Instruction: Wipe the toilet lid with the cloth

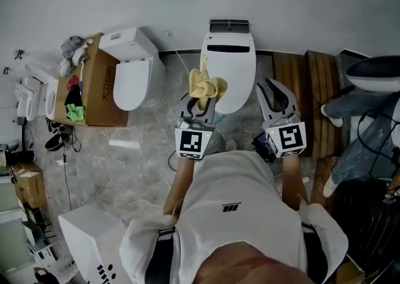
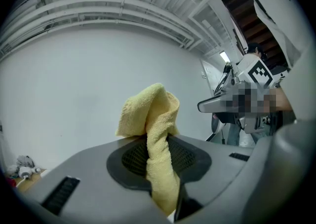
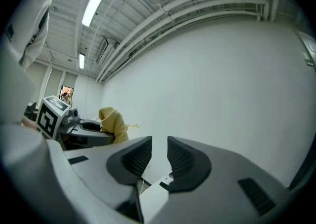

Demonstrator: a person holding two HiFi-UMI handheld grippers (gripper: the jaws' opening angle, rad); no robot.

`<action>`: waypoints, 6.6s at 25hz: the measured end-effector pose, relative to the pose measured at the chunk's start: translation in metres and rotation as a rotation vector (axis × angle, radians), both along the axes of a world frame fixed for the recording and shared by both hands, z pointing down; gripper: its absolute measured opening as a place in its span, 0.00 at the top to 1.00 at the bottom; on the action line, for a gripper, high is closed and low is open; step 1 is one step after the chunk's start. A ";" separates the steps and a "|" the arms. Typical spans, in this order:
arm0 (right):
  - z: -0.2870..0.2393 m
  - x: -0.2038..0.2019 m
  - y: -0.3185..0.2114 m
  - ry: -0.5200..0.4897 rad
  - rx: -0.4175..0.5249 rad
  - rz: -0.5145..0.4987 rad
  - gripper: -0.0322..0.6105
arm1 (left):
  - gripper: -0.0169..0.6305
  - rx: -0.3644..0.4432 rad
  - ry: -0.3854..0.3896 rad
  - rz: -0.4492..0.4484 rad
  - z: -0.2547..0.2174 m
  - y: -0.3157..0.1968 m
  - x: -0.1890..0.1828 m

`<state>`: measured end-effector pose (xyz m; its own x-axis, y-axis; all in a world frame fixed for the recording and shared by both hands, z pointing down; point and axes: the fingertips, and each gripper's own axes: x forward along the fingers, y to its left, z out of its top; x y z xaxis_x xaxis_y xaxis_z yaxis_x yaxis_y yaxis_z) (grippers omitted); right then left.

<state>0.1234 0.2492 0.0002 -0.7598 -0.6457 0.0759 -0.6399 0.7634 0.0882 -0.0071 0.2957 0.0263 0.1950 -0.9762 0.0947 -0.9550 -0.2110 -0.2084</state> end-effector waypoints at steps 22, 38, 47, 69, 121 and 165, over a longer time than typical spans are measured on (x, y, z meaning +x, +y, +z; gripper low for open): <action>0.057 -0.069 -0.110 0.080 -0.085 0.071 0.78 | 0.81 -0.061 0.065 0.039 0.039 -0.112 -0.074; 0.132 -0.145 -0.222 0.179 -0.238 0.195 0.78 | 0.81 -0.183 0.171 0.174 0.110 -0.243 -0.150; 0.184 -0.145 -0.259 0.242 -0.320 0.263 0.78 | 0.81 -0.278 0.213 0.241 0.174 -0.287 -0.152; 0.369 -0.088 -0.340 0.317 -0.522 0.066 0.78 | 0.81 -0.476 0.152 0.202 0.352 -0.368 -0.069; 0.623 0.013 -0.405 0.326 -0.708 0.114 0.77 | 0.81 -0.819 0.150 0.368 0.645 -0.468 0.110; 0.615 -0.139 -0.345 0.423 -0.674 0.039 0.77 | 0.81 -0.822 0.251 0.258 0.642 -0.402 -0.063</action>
